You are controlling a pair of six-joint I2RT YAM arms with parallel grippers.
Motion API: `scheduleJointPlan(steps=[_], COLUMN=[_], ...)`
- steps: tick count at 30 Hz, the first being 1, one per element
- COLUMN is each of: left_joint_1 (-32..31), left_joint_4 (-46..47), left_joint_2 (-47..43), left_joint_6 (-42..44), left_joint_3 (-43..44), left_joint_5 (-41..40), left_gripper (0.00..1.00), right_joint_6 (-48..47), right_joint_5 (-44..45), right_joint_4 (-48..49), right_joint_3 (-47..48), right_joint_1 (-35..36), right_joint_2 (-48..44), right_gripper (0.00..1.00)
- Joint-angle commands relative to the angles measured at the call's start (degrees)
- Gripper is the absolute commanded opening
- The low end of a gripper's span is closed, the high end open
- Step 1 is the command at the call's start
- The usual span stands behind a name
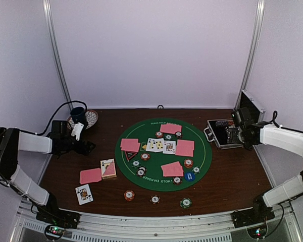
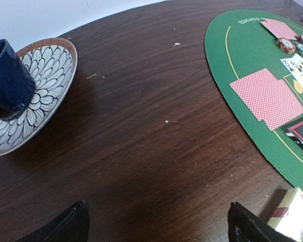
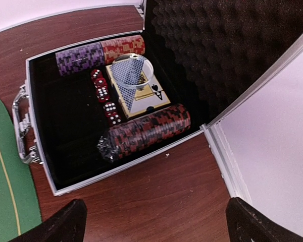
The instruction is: Distribute texas hold em gaming equipment
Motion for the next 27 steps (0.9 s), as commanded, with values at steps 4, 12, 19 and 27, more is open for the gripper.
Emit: scheduleJointPlan(steps=[4,12,19,27], left_joint_1=[0.35,1.73,2.72,2.72], left_joint_4=[13.90,22.00,35.30,41.82], left_joint_2=[2.66,3.72,3.07,5.05], left_joint_6=[-1.48,-4.85,-8.91,-8.99], left_joint_3=[-2.75,-5.45,-12.71,-15.42], left_joint_5=[-1.79,-7.99,-11.90,-13.89], left_gripper=[0.98,0.97,0.98,0.98], right_joint_6=[-14.55,-21.70,-22.84,-21.89], right_joint_5=[9.50,6.03,0.74,-7.79], right_joint_4=[31.11,60.58,68.75,78.16], right_joint_3=[-13.94,-26.11,-27.51,-28.07], right_joint_1=[-1.88,-4.49,-7.44,-10.80], right_joint_2=[-4.39,-2.78,1.81,8.79], right_gripper=[1.00,0.99,0.99,0.99])
